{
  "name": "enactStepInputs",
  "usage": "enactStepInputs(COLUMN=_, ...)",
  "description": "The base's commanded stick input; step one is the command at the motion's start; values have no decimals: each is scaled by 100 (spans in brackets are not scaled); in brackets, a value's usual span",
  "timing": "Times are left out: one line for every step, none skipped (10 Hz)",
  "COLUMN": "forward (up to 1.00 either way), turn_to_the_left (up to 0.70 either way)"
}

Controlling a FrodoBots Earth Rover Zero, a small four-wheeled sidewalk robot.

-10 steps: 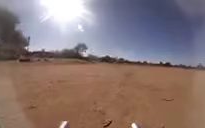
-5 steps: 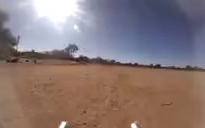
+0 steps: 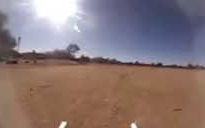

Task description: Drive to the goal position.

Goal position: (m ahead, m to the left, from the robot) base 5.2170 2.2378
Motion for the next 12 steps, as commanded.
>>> enactStepInputs(forward=50, turn_to_the_left=0)
enactStepInputs(forward=50, turn_to_the_left=0)
enactStepInputs(forward=50, turn_to_the_left=0)
enactStepInputs(forward=50, turn_to_the_left=0)
enactStepInputs(forward=50, turn_to_the_left=0)
enactStepInputs(forward=50, turn_to_the_left=0)
enactStepInputs(forward=50, turn_to_the_left=0)
enactStepInputs(forward=50, turn_to_the_left=0)
enactStepInputs(forward=50, turn_to_the_left=0)
enactStepInputs(forward=50, turn_to_the_left=0)
enactStepInputs(forward=50, turn_to_the_left=0)
enactStepInputs(forward=50, turn_to_the_left=0)
